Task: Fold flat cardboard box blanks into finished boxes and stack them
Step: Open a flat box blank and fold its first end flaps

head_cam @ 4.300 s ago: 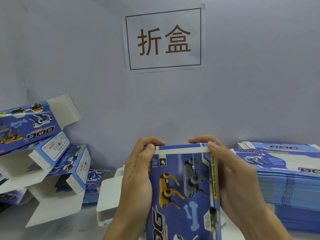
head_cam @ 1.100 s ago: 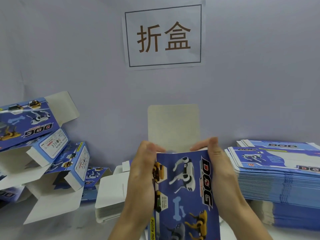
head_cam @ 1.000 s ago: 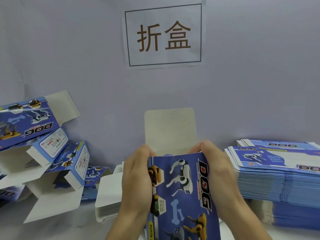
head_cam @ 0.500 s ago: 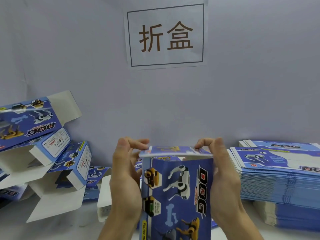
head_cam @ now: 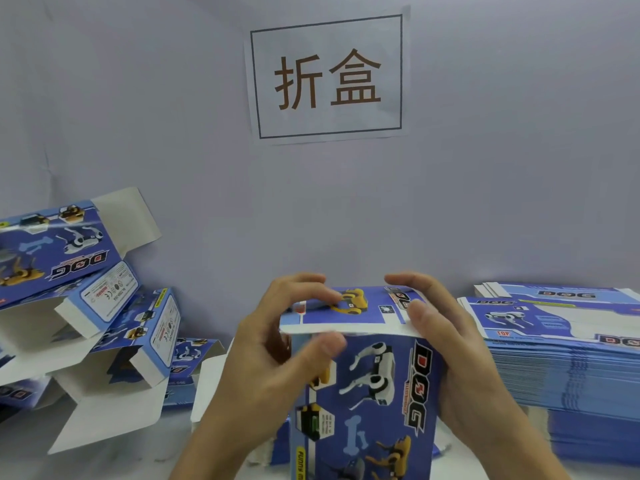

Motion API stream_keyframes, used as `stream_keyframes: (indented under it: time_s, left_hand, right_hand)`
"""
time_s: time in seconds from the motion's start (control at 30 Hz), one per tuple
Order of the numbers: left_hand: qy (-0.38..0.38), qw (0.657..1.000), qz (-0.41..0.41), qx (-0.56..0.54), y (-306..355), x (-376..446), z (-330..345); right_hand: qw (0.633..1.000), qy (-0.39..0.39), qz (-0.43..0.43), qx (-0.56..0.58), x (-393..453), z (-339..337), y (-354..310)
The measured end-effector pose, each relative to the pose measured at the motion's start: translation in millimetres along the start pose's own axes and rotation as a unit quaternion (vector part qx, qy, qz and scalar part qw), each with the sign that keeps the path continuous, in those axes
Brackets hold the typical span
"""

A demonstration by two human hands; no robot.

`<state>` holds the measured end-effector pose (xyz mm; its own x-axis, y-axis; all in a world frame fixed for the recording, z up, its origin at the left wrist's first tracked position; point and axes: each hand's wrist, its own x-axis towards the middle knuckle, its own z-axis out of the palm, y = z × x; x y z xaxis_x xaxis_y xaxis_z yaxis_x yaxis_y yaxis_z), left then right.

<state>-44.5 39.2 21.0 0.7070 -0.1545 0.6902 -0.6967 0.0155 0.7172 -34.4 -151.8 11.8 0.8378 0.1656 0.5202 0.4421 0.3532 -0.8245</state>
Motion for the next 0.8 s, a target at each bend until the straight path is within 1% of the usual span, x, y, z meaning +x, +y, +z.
stream_keyframes:
  time_s: [0.1,0.2,0.3,0.37,0.43,0.5,0.57,0.63,0.8]
  left_hand:
    - [0.002,1.000,0.001,0.001,-0.9,-0.5,1.5]
    - [0.029,0.998,0.028,0.041,-3.2,1.4,4.0]
    - [0.051,0.997,0.044,0.046,-5.6,2.1,5.1]
    - [0.050,0.996,0.054,0.045,-5.7,1.2,4.6]
    - [0.030,0.997,0.063,0.031,-2.6,-0.4,7.5]
    - [0.018,0.999,0.046,-0.013,-0.9,-1.9,13.1]
    - [0.039,0.998,0.038,-0.030,-1.6,-1.7,18.1]
    - [0.062,0.997,0.046,-0.016,-3.6,-0.8,19.9]
    - [0.050,0.998,0.011,0.035,-5.9,-2.5,7.5]
  right_hand:
    - [1.000,-0.006,0.006,-0.011,-0.3,-1.6,0.9]
    - [1.000,-0.017,0.009,-0.021,-0.7,-3.3,1.3]
    - [0.999,-0.027,0.008,-0.031,-0.4,-3.6,2.3]
    - [0.999,-0.018,0.006,-0.032,0.4,-4.6,2.9]
    - [1.000,-0.001,-0.002,-0.028,1.0,-7.3,3.0]
    - [1.000,0.010,-0.008,-0.021,1.7,-10.1,3.4]
    - [1.000,0.020,-0.012,-0.020,1.7,-11.7,3.6]
    - [0.999,0.023,-0.021,-0.022,1.7,-12.4,4.0]
    - [0.998,0.012,-0.053,-0.031,1.1,-9.7,8.7]
